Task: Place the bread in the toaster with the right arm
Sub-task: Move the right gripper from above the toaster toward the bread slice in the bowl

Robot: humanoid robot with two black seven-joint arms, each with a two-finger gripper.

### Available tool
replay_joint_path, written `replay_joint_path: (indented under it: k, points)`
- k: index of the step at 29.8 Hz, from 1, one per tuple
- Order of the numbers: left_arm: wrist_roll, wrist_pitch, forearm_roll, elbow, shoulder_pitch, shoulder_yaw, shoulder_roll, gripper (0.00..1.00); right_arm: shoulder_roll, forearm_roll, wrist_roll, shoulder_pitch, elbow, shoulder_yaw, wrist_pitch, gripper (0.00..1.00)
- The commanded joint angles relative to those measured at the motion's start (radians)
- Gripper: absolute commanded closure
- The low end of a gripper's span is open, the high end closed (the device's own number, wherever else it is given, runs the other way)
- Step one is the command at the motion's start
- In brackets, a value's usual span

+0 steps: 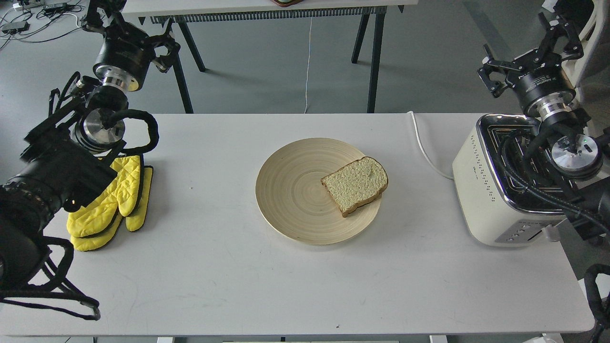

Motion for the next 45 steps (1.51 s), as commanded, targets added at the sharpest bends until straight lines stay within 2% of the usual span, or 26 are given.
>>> replay_joint_path:
  k: [1, 4, 8, 14, 20, 26, 31, 40, 45]
  points:
    - [-0.017, 0.000, -0.001, 0.000, 0.002, -0.001, -0.001, 0.00, 0.007, 0.000, 0.000, 0.001, 0.003, -0.006, 0.003, 0.00]
    - [-0.072, 0.000, -0.001, -0.003, 0.000, 0.006, -0.001, 0.00, 0.008, -0.008, 0.003, 0.004, 0.009, -0.011, 0.000, 0.00]
    - [-0.074, 0.000, -0.001, -0.002, 0.002, 0.008, 0.003, 0.00, 0.000, -0.078, 0.011, 0.036, 0.015, -0.069, -0.008, 0.00]
    - [-0.075, 0.000, 0.000, -0.002, 0.002, 0.011, 0.000, 0.00, -0.009, -0.441, 0.017, 0.143, 0.034, -0.199, -0.064, 0.01]
    - [-0.077, 0.000, 0.000, -0.002, 0.002, 0.012, -0.001, 0.00, -0.047, -0.940, 0.011, 0.177, 0.147, -0.388, -0.216, 0.02]
    - [-0.077, 0.000, 0.000, 0.000, 0.002, 0.014, -0.001, 0.00, -0.052, -1.204, -0.008, 0.218, 0.199, -0.612, -0.345, 0.03]
    - [-0.077, 0.000, 0.000, 0.000, 0.002, 0.014, -0.003, 0.00, -0.038, -1.289, -0.012, 0.240, 0.198, -0.791, -0.403, 0.08]
    - [-0.077, 0.000, 0.000, 0.000, 0.002, 0.014, -0.004, 0.00, 0.014, -1.313, -0.080, 0.223, 0.178, -1.001, -0.414, 0.32]
    - [-0.077, 0.000, 0.002, 0.000, 0.002, 0.015, -0.004, 0.00, 0.034, -1.313, -0.088, 0.191, 0.153, -1.032, -0.416, 0.34]
